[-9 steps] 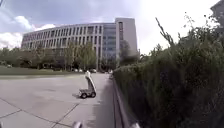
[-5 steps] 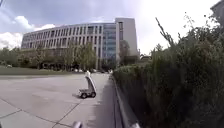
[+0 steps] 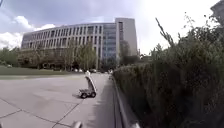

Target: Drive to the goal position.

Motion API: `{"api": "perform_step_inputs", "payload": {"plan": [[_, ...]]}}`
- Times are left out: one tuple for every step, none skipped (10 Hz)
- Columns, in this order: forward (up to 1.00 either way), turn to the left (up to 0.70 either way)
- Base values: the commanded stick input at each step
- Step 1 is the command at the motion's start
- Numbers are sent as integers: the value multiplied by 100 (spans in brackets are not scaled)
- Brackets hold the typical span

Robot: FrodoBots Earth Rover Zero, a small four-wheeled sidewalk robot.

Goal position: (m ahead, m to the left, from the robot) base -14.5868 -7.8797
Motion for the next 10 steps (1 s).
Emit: {"api": "perform_step_inputs", "payload": {"plan": [[0,70],[0,70],[31,55],[70,35],[70,35],[70,35],[70,35],[70,35],[70,35],[70,35]]}}
